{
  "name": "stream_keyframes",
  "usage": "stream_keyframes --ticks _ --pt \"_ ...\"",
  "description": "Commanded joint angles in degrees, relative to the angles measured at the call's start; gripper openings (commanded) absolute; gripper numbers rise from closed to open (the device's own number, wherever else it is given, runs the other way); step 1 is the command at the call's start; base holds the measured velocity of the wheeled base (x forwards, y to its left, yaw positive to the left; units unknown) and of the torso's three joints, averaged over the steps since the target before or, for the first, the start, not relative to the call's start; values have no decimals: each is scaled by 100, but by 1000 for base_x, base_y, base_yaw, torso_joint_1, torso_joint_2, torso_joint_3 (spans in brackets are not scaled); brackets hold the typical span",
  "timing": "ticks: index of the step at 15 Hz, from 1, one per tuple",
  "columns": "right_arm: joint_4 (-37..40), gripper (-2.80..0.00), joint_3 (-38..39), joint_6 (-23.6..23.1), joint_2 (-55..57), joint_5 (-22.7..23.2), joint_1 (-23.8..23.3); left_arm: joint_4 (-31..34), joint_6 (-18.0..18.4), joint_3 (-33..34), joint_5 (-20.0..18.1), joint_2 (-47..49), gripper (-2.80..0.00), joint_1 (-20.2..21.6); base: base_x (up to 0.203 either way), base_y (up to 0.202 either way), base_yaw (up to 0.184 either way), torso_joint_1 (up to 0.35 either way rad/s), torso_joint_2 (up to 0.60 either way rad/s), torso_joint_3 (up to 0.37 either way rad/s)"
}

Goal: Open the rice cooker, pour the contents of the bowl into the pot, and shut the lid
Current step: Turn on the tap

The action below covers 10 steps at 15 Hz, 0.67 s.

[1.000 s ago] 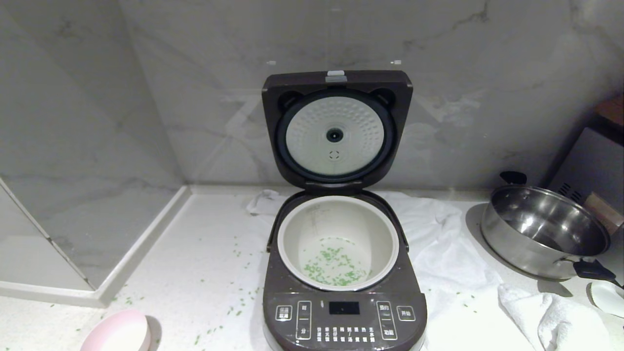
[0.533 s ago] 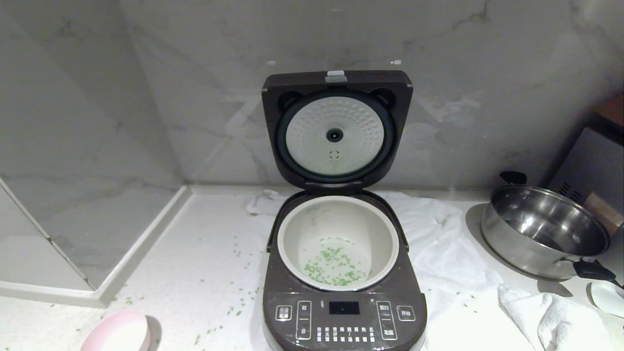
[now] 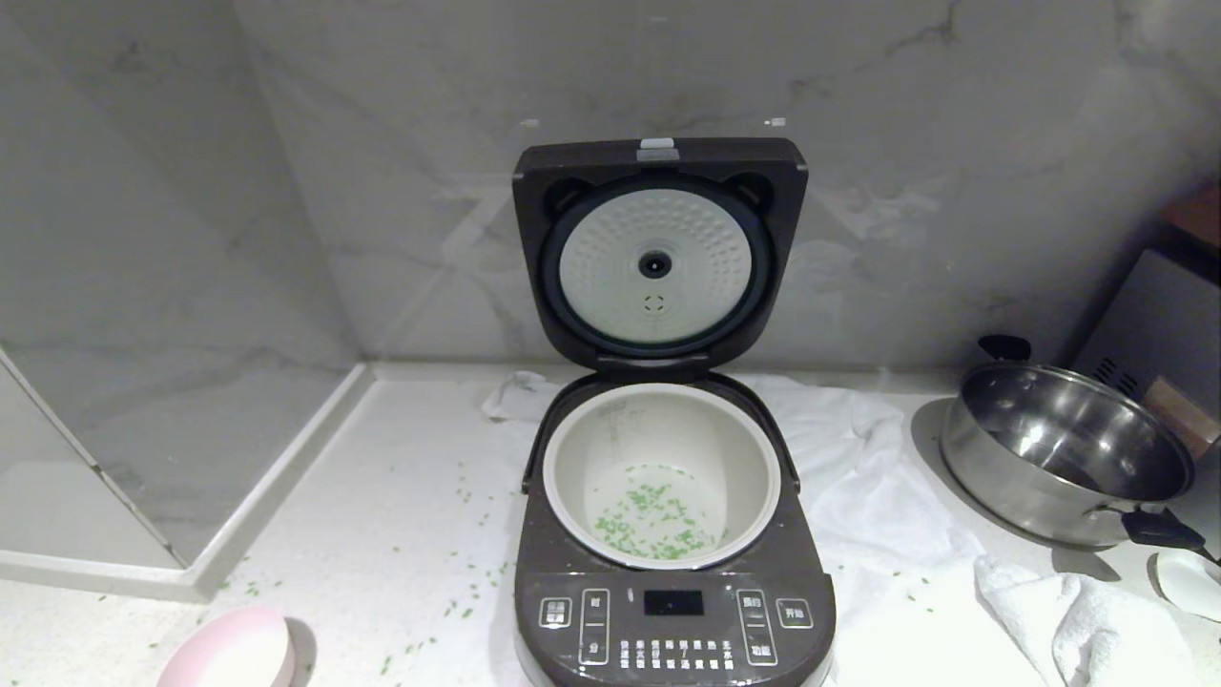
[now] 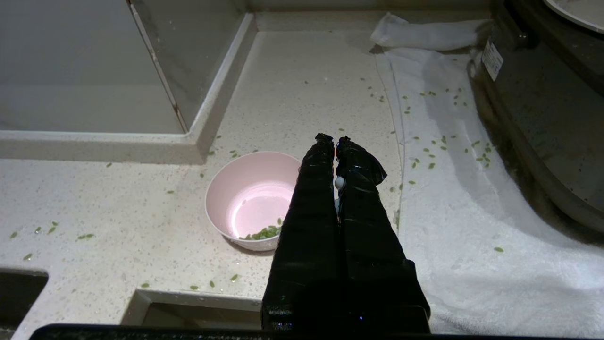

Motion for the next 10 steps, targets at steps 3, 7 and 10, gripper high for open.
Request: stream_keyframes --ticks 3,7,10 --pt "0 -280 9 -1 -14 3 2 4 -71 -8 15 -9 -280 1 0 0 0 0 0 0" --pt "0 -280 9 -1 -14 3 2 4 -71 -7 15 -9 -280 1 0 0 0 0 0 0" --pt "0 -280 9 -1 -12 3 2 4 -54 -8 15 -9 -280 10 0 0 0 0 0 0"
